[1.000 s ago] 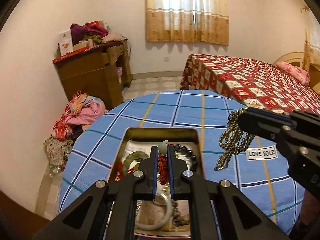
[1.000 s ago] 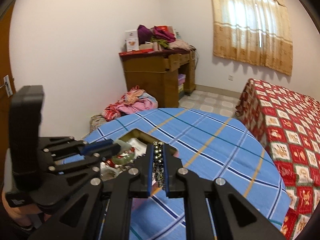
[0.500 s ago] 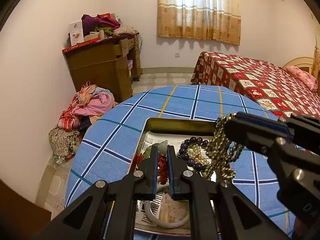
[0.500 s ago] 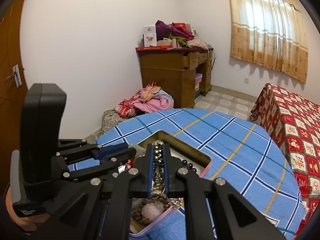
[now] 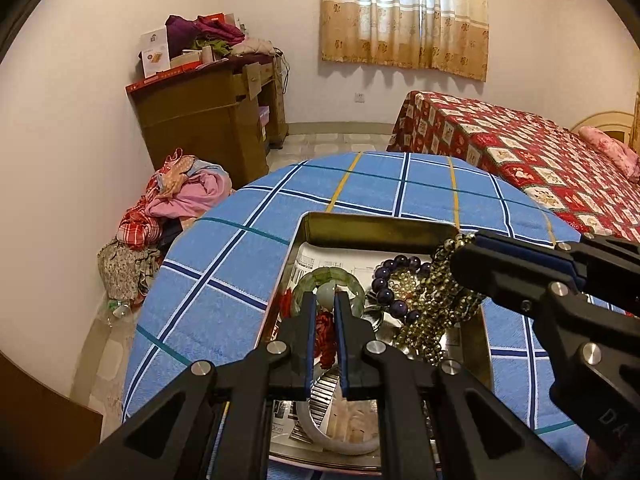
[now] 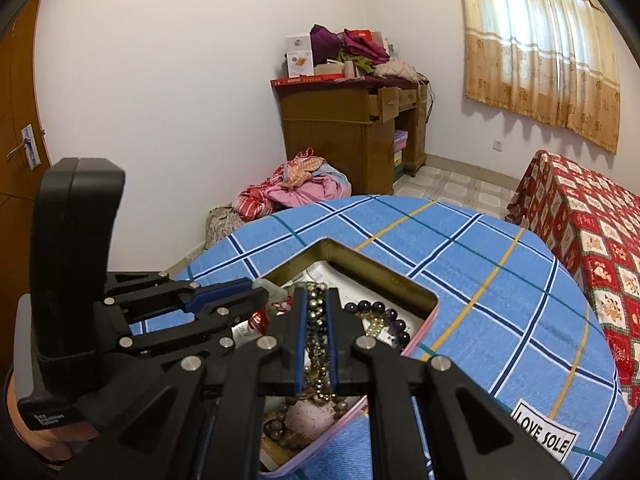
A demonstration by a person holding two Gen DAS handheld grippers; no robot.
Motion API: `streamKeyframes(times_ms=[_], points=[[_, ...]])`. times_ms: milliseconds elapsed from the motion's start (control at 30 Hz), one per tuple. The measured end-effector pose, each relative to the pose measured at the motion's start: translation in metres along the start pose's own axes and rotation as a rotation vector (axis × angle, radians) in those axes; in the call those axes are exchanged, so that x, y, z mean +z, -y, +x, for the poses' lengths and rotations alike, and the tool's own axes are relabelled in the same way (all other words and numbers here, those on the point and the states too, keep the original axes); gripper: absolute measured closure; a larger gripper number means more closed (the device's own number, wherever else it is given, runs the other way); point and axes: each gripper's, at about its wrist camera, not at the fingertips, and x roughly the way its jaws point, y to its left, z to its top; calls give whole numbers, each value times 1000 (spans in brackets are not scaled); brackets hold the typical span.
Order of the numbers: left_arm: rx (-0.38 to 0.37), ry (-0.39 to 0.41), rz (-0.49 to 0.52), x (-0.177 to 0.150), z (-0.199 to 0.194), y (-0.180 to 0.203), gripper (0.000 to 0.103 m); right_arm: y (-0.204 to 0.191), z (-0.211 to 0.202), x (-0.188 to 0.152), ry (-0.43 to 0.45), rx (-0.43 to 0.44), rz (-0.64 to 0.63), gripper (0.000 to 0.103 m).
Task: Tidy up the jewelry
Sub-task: 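Carry the gold chain and jade pendant over the tin with both tools, then lower the chain and pendant into the tin and open both tools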
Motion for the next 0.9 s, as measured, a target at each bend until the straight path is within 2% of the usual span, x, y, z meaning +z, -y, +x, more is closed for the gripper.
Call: streamKeyframes(times_ms=[900], points=[[9, -39, -16, -13, 15, -15, 95, -5, 27, -20, -77, -25, -9, 92]])
